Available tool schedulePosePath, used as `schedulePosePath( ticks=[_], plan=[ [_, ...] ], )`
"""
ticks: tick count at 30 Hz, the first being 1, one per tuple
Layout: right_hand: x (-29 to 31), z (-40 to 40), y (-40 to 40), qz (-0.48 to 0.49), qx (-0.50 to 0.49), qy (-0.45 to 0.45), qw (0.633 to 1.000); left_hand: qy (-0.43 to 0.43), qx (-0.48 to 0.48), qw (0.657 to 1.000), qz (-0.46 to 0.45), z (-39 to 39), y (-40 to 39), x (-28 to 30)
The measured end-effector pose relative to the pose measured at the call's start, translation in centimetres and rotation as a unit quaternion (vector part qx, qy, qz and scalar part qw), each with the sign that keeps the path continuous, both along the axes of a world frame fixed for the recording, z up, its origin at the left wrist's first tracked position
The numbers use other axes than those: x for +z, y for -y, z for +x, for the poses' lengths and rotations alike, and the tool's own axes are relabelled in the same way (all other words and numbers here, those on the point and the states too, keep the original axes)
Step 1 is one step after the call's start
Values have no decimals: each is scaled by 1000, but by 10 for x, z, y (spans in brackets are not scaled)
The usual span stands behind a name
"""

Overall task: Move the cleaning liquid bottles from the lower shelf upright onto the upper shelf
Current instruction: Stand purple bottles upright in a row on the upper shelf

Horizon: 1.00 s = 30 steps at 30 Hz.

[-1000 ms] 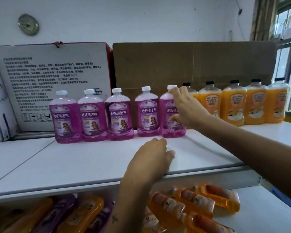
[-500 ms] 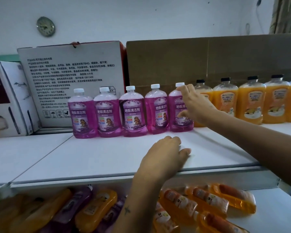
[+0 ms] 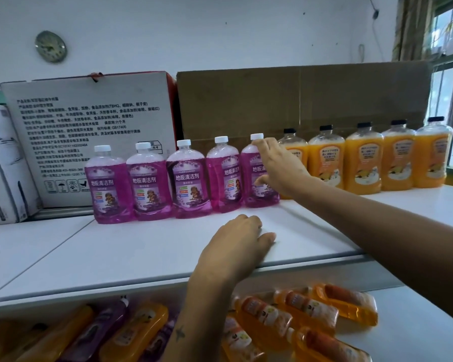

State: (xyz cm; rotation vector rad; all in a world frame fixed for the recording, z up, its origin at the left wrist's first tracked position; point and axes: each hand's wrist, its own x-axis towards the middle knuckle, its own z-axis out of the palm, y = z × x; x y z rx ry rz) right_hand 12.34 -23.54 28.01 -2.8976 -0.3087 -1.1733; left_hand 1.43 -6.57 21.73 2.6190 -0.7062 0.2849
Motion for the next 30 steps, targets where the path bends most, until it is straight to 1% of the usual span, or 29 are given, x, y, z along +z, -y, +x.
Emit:
schedulePosePath(
  ticks=[8, 10, 12, 13, 15, 18, 21, 25, 30],
  plan=[
    [-1, -4, 2, 50, 22, -34, 998, -7, -3, 1000, -6, -5, -1, 4],
    [1, -7, -4, 55, 21, -7, 998, -13, -6, 1000, -8, -6, -1, 4],
    [8, -6, -15, 20, 40, 39, 998, -16, -7, 1000, -18, -6, -1, 5],
    [14, -5, -22, 1, 55, 47, 997, -19, -7, 1000, -24, -6, -1, 5],
    [26, 1, -34, -38, 76, 27, 996, -23, -7, 999, -30, -7, -2, 6],
    [38, 15, -47, -97, 61, -20, 993, -22, -13, 999, -35, -8, -3, 7],
    [44, 22, -51, -90, 70, -56, 992, -28, -16, 999, -42, -10, -3, 8],
    [45, 22, -53, -38, 103, -102, 989, -33, -16, 998, -45, -9, -2, 7],
    [44, 20, -59, -58, 88, -63, 992, -34, -16, 998, -42, -7, -1, 7]
  ],
)
